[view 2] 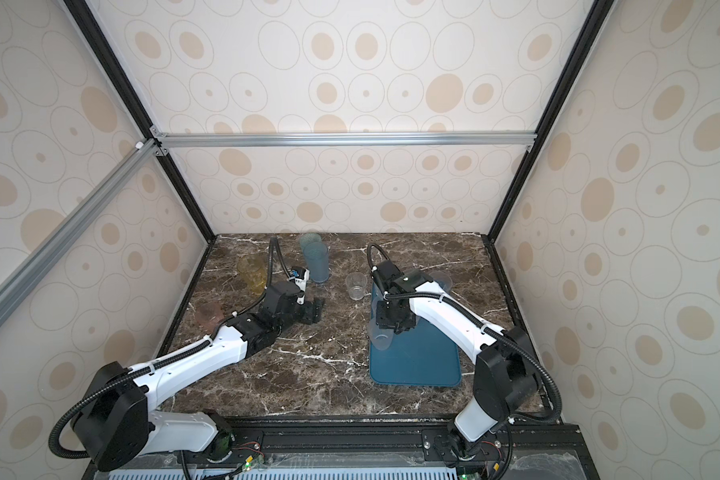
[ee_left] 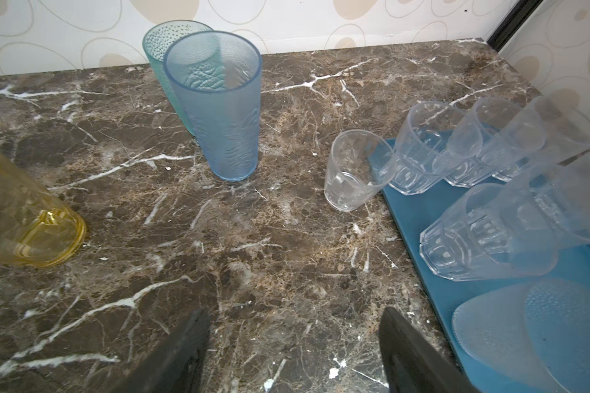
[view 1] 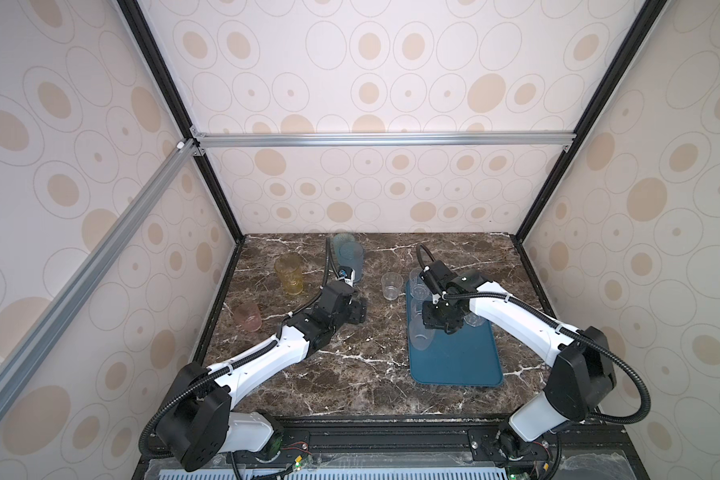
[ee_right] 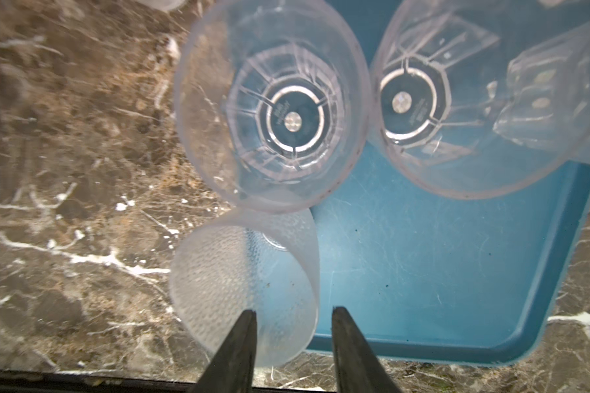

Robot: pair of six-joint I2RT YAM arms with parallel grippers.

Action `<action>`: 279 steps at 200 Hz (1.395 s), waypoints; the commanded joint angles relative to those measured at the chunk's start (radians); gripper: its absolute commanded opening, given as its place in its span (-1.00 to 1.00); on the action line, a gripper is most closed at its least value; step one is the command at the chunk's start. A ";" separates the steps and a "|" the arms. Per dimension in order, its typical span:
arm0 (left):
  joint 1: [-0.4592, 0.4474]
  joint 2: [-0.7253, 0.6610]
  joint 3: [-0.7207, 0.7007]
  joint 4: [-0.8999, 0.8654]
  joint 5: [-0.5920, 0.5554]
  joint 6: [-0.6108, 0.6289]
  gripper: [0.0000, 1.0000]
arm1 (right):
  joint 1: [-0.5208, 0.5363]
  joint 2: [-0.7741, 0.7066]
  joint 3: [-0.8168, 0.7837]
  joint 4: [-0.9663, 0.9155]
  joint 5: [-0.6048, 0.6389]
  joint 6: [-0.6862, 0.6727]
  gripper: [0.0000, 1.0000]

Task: Place the glasses into the tray
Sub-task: Place the glass on the tray, then pick up the glass from the top-center of the table.

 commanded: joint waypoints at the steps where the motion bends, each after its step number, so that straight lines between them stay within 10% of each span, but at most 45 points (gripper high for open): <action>1: 0.091 -0.016 0.042 0.011 0.125 0.002 0.48 | -0.005 -0.048 0.041 -0.039 0.011 0.011 -0.19; 69: 0.150 0.270 0.178 0.134 0.394 -0.133 0.22 | -0.004 -0.036 0.007 0.079 0.019 0.058 -0.20; 174: 0.058 0.583 0.456 0.120 0.302 -0.157 0.29 | -0.014 -0.024 -0.034 0.117 0.019 0.036 -0.19; 279: -0.007 0.771 0.670 -0.042 0.106 -0.036 -0.15 | -0.028 0.006 -0.039 0.137 -0.013 0.006 -0.19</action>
